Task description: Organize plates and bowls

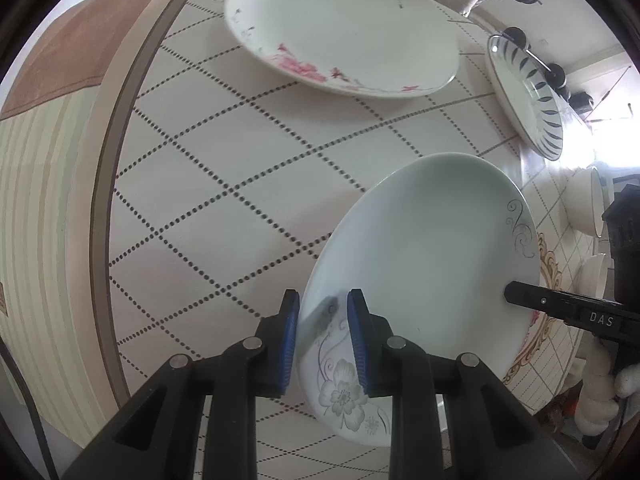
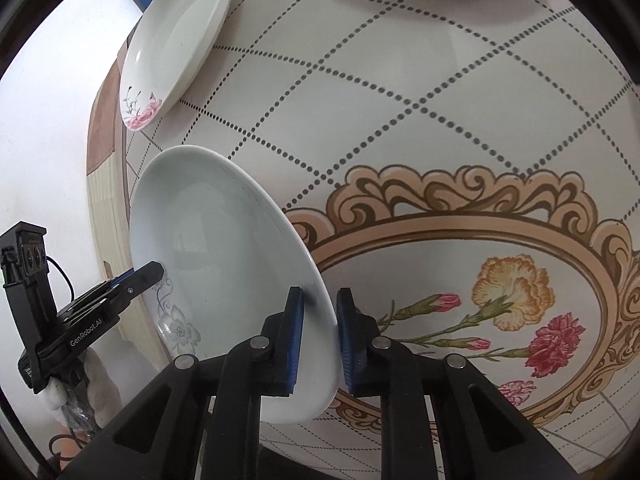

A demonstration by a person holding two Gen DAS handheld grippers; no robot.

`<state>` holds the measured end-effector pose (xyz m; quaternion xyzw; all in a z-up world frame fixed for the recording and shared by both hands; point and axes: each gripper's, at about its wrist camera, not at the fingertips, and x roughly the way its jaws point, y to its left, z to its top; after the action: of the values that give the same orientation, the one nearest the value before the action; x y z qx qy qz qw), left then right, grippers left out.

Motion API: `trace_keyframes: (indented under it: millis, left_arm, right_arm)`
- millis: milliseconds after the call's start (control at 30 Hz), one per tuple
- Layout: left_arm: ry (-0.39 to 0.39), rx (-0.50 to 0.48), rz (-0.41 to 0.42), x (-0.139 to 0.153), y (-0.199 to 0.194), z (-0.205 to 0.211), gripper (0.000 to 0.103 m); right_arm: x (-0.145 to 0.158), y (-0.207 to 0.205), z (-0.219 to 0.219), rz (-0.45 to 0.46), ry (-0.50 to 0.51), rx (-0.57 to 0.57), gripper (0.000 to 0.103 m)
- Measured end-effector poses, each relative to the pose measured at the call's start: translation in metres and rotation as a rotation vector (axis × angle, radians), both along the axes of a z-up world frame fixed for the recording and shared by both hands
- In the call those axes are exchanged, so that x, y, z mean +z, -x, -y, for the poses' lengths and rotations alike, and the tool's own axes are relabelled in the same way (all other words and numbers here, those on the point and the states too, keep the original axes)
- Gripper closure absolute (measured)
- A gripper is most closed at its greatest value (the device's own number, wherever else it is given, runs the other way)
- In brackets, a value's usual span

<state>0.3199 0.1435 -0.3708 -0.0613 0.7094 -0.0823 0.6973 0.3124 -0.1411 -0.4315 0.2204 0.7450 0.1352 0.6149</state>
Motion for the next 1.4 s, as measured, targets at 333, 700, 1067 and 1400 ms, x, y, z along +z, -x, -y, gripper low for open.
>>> trace_keyframes:
  millis: [333, 700, 1067, 1400]
  left_arm:
    - [0.043, -0.094, 0.010, -0.008, -0.032, 0.086, 0.081]
    - [0.010, -0.141, -0.027, -0.038, -0.052, 0.139, 0.081]
    - [-0.026, -0.132, -0.019, -0.038, -0.053, 0.149, 0.081]
    - [-0.050, -0.107, -0.019, -0.036, -0.053, 0.153, 0.081]
  right_arm:
    - [0.021, -0.004, 0.085, 0.038, 0.053, -0.114, 0.084]
    - [0.000, -0.002, 0.155, 0.006, 0.118, -0.218, 0.084]
    - [-0.007, -0.002, 0.162, -0.005, 0.106, -0.222, 0.084]
    - [-0.011, -0.005, 0.156, -0.020, 0.120, -0.205, 0.083]
